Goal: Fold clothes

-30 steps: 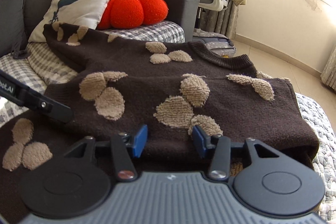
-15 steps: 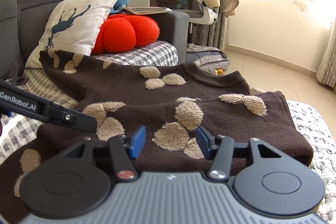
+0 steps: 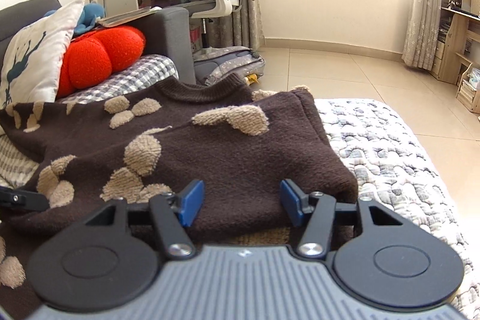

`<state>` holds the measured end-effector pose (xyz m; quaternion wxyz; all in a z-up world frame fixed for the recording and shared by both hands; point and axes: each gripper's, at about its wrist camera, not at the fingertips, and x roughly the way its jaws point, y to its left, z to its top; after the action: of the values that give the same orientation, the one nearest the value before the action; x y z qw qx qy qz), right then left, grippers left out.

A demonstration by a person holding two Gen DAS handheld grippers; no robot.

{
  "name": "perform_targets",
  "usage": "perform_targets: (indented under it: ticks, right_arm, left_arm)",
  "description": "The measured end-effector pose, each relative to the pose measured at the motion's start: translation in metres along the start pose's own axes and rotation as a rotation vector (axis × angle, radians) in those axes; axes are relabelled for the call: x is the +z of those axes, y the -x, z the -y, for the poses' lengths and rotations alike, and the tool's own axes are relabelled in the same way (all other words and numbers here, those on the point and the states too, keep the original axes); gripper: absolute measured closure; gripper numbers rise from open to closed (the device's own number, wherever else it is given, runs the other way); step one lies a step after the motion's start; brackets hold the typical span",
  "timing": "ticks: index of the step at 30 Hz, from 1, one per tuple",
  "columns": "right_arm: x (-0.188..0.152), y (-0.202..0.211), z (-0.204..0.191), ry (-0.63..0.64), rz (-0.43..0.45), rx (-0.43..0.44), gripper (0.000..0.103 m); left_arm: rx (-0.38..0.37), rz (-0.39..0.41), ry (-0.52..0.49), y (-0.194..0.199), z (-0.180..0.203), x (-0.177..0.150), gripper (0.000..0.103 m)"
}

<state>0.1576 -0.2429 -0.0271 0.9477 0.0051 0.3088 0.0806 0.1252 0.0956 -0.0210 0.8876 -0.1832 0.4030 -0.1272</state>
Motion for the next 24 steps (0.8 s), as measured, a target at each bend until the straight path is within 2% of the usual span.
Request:
perform_targets:
  ticks: [3, 7, 10, 12, 15, 22, 24]
  right_arm:
    - [-0.001, 0.001, 0.01, -0.017, -0.012, -0.004, 0.051]
    - [-0.001, 0.004, 0.019, -0.047, -0.01, -0.001, 0.051]
    - [0.002, 0.011, 0.018, -0.063, 0.019, 0.001, 0.045]
    - [0.005, 0.015, 0.018, -0.071, 0.041, 0.0, 0.038]
    - [0.01, 0.015, 0.018, -0.085, 0.063, -0.006, 0.034]
    - [0.005, -0.002, 0.029, -0.097, -0.007, -0.052, 0.035]
    - [0.002, -0.007, 0.034, -0.115, -0.042, -0.068, 0.031]
  left_arm:
    - [0.004, 0.0, -0.011, -0.001, 0.001, -0.001, 0.082]
    - [-0.006, -0.004, 0.015, -0.001, -0.003, 0.001, 0.082]
    - [-0.005, 0.001, 0.025, 0.004, -0.003, 0.003, 0.081]
    - [0.006, 0.016, 0.027, 0.008, -0.003, 0.004, 0.077]
    - [0.022, 0.02, 0.031, 0.009, -0.004, 0.004, 0.075]
    - [0.012, 0.006, 0.061, 0.006, -0.008, 0.004, 0.075]
    - [0.01, 0.003, 0.068, 0.005, -0.009, 0.004, 0.074]
